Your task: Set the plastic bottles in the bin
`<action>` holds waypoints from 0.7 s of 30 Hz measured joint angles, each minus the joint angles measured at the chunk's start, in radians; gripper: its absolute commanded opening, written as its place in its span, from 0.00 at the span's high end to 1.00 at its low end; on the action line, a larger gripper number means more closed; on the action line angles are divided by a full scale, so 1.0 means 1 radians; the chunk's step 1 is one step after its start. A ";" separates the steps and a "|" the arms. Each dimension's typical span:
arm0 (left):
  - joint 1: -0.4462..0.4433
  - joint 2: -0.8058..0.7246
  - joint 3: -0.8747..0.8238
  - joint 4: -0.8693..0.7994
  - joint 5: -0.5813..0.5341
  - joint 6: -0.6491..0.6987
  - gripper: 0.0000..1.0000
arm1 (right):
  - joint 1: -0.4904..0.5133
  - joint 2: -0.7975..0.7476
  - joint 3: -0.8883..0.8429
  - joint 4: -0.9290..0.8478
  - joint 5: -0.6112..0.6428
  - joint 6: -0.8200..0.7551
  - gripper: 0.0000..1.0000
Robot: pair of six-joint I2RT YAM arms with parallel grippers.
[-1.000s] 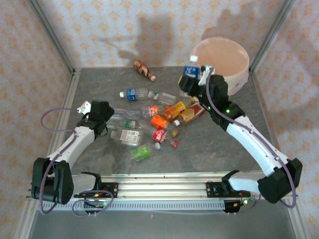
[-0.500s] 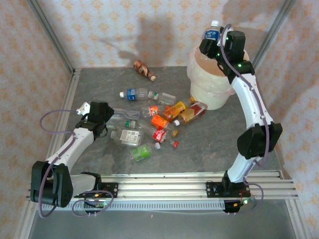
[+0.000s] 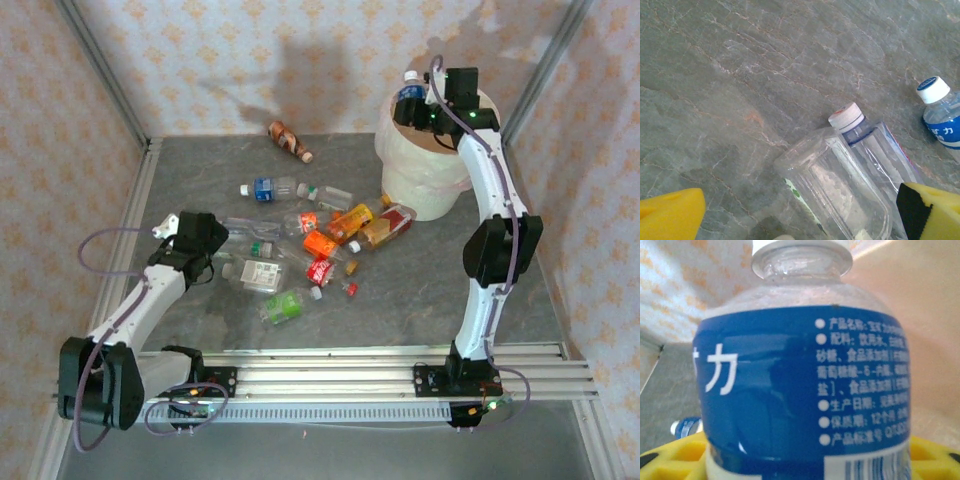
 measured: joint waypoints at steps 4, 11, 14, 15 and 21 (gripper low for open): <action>0.000 -0.028 -0.035 0.027 0.034 -0.010 0.00 | -0.036 0.025 0.002 0.000 -0.129 0.061 0.28; -0.001 -0.044 -0.087 0.083 0.085 -0.039 0.00 | -0.079 0.037 -0.006 0.061 -0.244 0.190 0.19; -0.003 -0.043 -0.093 0.095 0.100 -0.048 0.00 | -0.077 0.037 -0.016 0.092 -0.253 0.219 0.16; -0.005 -0.042 -0.093 0.098 0.101 -0.051 0.00 | -0.076 0.036 -0.024 0.102 -0.254 0.228 0.16; -0.016 -0.037 -0.093 0.115 0.109 -0.077 0.00 | -0.076 0.013 -0.109 0.154 -0.225 0.290 0.07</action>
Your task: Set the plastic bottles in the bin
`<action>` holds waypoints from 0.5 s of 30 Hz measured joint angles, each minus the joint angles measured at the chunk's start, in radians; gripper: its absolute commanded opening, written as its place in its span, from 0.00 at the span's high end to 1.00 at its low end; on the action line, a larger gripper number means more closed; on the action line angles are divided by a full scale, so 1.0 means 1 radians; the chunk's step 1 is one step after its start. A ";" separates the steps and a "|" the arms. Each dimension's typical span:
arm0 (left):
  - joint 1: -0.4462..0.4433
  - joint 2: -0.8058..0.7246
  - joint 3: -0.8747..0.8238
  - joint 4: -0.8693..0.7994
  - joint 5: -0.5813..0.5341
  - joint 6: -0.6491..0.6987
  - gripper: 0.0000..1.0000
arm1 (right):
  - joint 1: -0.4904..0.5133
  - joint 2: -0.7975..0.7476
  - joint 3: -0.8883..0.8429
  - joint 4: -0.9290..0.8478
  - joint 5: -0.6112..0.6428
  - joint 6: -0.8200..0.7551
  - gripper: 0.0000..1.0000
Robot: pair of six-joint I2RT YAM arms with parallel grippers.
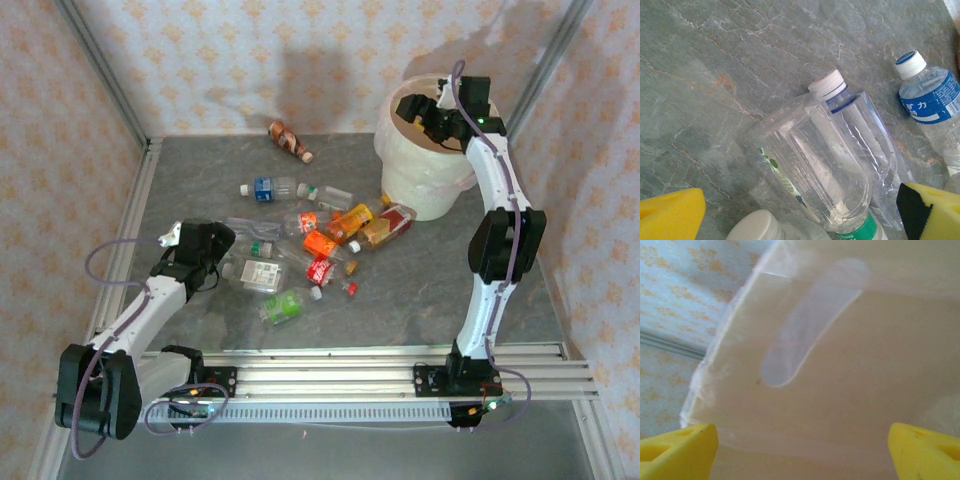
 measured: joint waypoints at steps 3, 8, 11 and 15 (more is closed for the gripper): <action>0.000 0.005 0.000 0.001 0.002 -0.019 0.00 | 0.000 -0.036 -0.032 0.007 0.060 0.025 0.03; 0.000 0.064 0.024 -0.024 0.019 -0.079 0.00 | 0.000 -0.157 -0.074 0.008 0.171 0.038 0.01; 0.000 0.107 0.063 -0.059 0.028 -0.131 0.00 | 0.000 -0.252 -0.116 0.019 0.195 0.038 0.01; 0.000 0.123 0.080 -0.089 0.037 -0.202 0.00 | 0.000 -0.409 -0.241 0.062 0.203 0.027 0.01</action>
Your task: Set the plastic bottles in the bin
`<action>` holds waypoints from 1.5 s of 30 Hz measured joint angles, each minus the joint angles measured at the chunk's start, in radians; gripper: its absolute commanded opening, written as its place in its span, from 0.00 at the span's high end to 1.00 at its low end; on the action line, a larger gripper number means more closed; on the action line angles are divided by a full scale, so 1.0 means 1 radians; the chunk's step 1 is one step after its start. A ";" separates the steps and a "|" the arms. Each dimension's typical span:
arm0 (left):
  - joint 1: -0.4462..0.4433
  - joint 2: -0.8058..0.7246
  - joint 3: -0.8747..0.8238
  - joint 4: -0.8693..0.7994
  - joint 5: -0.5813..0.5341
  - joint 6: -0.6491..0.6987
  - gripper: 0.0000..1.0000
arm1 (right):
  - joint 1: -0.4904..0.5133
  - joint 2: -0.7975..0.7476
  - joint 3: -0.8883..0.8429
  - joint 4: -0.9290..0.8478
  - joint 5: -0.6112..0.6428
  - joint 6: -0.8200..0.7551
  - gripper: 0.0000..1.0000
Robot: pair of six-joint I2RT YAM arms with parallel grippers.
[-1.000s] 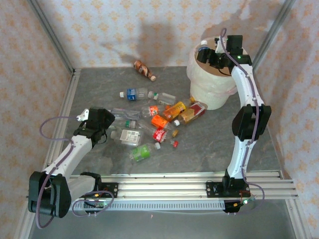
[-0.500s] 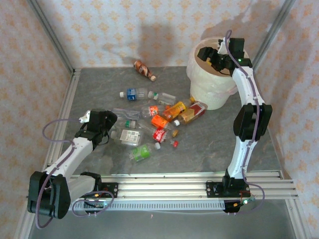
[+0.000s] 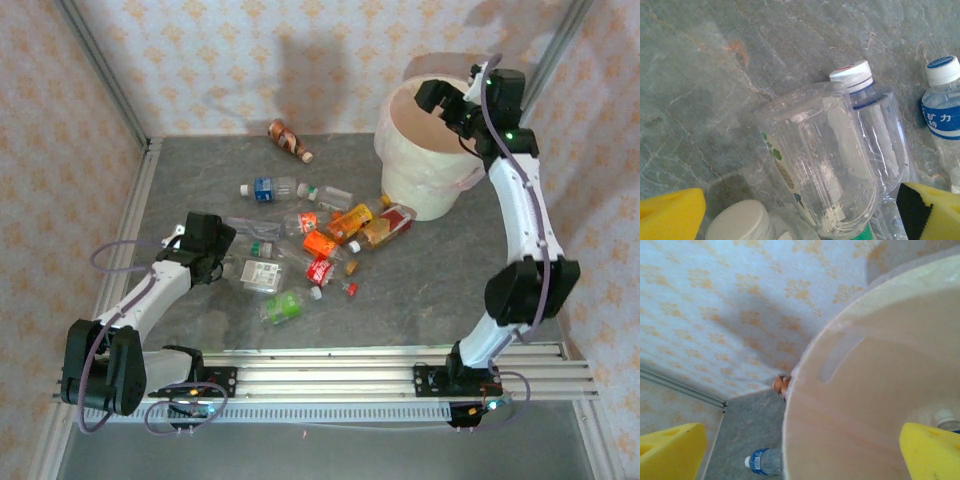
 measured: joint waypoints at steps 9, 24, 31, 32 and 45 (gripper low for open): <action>0.000 0.067 0.103 -0.121 -0.009 -0.015 0.00 | 0.061 -0.369 -0.372 0.129 -0.010 -0.172 0.01; 0.043 0.310 0.230 -0.062 -0.050 -0.018 0.11 | 0.169 -0.607 -0.548 0.131 -0.045 -0.380 0.01; 0.048 0.359 0.233 -0.031 -0.046 -0.045 0.15 | 0.170 -0.628 -0.592 0.127 -0.046 -0.387 0.01; 0.048 0.367 0.233 -0.026 -0.046 -0.049 0.17 | 0.171 -0.628 -0.595 0.127 -0.046 -0.387 0.01; 0.049 0.421 0.214 0.125 -0.029 -0.078 0.33 | 0.172 -0.628 -0.636 0.127 -0.050 -0.396 0.01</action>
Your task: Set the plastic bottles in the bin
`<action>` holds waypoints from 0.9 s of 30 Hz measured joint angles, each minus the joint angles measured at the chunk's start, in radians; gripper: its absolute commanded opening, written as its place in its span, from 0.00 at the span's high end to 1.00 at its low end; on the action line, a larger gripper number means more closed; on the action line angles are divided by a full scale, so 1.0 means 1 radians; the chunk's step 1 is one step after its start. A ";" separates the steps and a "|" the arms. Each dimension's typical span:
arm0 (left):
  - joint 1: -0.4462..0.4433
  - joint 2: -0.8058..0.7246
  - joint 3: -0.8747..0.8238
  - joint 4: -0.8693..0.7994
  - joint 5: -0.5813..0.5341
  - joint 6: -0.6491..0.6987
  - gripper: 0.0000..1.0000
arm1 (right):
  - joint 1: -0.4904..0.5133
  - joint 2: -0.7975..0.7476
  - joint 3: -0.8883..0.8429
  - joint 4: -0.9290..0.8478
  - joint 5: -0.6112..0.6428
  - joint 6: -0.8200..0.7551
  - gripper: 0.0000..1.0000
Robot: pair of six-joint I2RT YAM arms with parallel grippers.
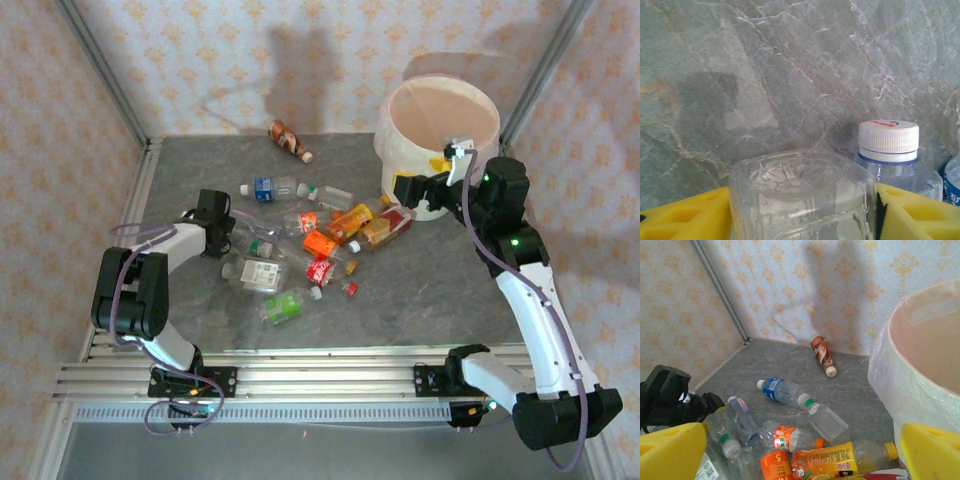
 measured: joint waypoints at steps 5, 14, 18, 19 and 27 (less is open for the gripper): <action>0.000 0.023 0.015 0.040 0.003 0.003 0.43 | 0.000 0.005 0.000 0.000 0.000 0.000 0.01; 0.000 0.007 0.020 0.024 -0.013 0.048 0.50 | 0.002 0.007 -0.001 0.000 0.002 0.000 0.01; 0.000 -0.076 0.019 0.001 -0.038 0.109 0.55 | 0.002 0.007 -0.001 0.000 0.013 -0.010 0.01; -0.001 -0.115 0.018 0.000 -0.047 0.133 0.55 | 0.002 0.006 -0.001 0.000 0.013 -0.011 0.01; -0.051 -0.359 0.039 0.042 -0.086 0.355 0.58 | 0.023 0.008 0.002 0.026 0.008 0.025 0.01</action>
